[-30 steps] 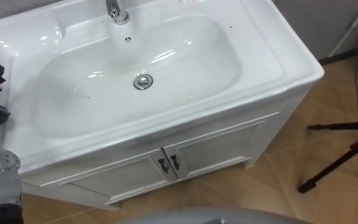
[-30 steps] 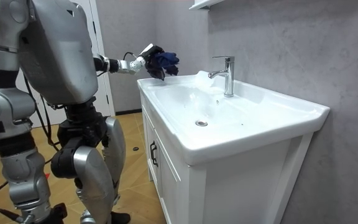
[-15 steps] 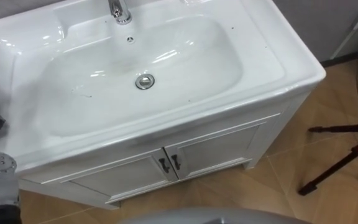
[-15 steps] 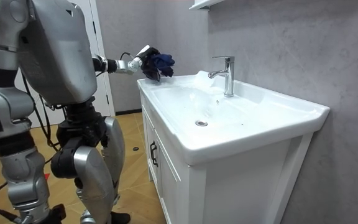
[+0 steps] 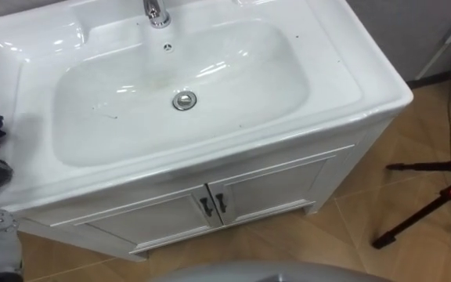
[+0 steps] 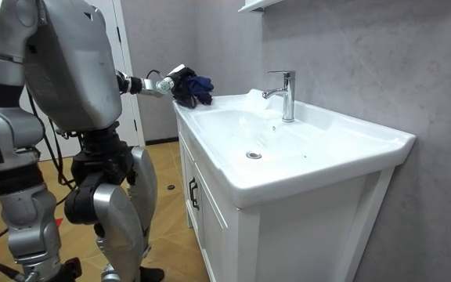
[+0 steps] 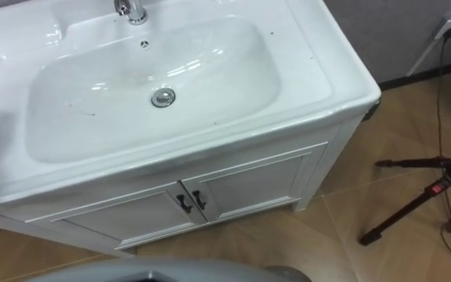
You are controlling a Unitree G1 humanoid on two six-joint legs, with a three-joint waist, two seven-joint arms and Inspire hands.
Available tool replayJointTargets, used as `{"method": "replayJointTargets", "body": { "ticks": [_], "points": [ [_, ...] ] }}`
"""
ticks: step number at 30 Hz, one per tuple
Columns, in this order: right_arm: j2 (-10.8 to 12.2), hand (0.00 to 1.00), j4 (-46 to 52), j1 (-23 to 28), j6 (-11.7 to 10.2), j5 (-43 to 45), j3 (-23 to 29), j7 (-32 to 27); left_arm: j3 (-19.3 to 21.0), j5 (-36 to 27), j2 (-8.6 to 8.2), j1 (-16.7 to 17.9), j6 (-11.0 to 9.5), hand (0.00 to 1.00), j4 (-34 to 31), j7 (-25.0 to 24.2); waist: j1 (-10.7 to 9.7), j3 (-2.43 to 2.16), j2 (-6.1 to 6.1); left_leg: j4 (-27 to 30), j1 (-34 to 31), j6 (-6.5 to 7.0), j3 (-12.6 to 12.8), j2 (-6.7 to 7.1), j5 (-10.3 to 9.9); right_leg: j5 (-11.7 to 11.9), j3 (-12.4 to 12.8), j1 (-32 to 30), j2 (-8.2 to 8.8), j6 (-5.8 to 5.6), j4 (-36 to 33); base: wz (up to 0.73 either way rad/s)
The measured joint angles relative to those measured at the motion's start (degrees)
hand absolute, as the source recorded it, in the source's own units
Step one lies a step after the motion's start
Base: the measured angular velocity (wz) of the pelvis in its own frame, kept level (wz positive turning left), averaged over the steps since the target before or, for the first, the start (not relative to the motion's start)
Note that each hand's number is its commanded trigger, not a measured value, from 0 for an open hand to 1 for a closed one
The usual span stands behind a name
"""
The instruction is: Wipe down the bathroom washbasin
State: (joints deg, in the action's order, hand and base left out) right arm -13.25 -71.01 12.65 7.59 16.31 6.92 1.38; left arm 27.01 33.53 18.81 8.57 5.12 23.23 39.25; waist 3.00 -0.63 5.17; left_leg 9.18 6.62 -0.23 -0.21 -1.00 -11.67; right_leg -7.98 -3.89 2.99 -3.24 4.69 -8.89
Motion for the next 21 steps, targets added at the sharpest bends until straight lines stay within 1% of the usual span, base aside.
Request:
{"method": "replayJointTargets", "body": {
  "ticks": [7, 9, 14, 17, 19, 21],
  "points": [
    [-0.01, 0.0, 0.2, -0.18, -0.55, -0.17, -0.01, -1.21, -0.13, 0.0, -0.03, -0.02, 0.09, 0.0, 1.26, 0.0, -0.11, 0.11, 1.04, -0.06, 0.05, 0.01, -0.04, 0.0, -0.02, 0.0, -0.14, 0.01, 0.03, 0.0, -0.11, 0.0],
    [-0.02, 0.0, 0.2, -0.23, -0.66, -0.26, -0.02, -1.25, -0.13, -0.06, -0.09, -0.02, 0.08, 0.0, 1.29, 0.05, -0.57, 0.2, 1.22, -0.16, 0.02, 0.01, -0.2, -0.01, -0.03, 0.0, -0.24, 0.01, 0.03, 0.0, -0.11, 0.02],
    [-0.03, 0.0, -0.03, -0.78, -0.8, -0.29, -0.08, -1.57, -0.13, -0.06, -0.09, -0.09, -0.16, 0.0, 1.27, 0.2, -1.2, 0.29, 1.36, -0.54, 0.01, 0.01, -0.14, -0.02, -0.03, -0.03, -0.14, -0.01, -0.01, 0.0, -0.1, 0.01],
    [-0.02, 0.0, -0.03, -0.83, -1.36, -0.26, -0.08, -1.8, -0.13, -0.09, -0.08, -0.33, -0.49, 0.0, 1.19, 0.43, -1.57, 0.3, 1.39, -0.5, 0.06, 0.01, -0.24, 0.0, -0.03, -0.03, -0.17, -0.01, 0.01, 0.0, 0.11, 0.0],
    [-0.02, 0.0, -0.03, -0.86, -1.63, -0.25, -0.08, -1.83, -0.14, -0.09, -0.08, -0.68, -0.56, 0.0, 1.17, 0.43, -1.77, 0.37, 1.43, -0.47, 0.03, 0.01, -0.26, 0.0, -0.03, -0.03, -0.16, -0.01, 0.01, 0.0, 0.17, 0.0],
    [-0.04, 0.0, 0.07, -0.87, -1.83, -0.25, -0.05, -1.83, -0.14, -0.08, -0.08, -1.15, -0.75, 0.0, 1.11, 0.46, -1.83, 0.57, 1.42, -0.46, 0.0, 0.01, -0.25, 0.0, -0.03, -0.04, -0.13, -0.04, 0.01, -0.01, 0.23, 0.0]
  ]
}}
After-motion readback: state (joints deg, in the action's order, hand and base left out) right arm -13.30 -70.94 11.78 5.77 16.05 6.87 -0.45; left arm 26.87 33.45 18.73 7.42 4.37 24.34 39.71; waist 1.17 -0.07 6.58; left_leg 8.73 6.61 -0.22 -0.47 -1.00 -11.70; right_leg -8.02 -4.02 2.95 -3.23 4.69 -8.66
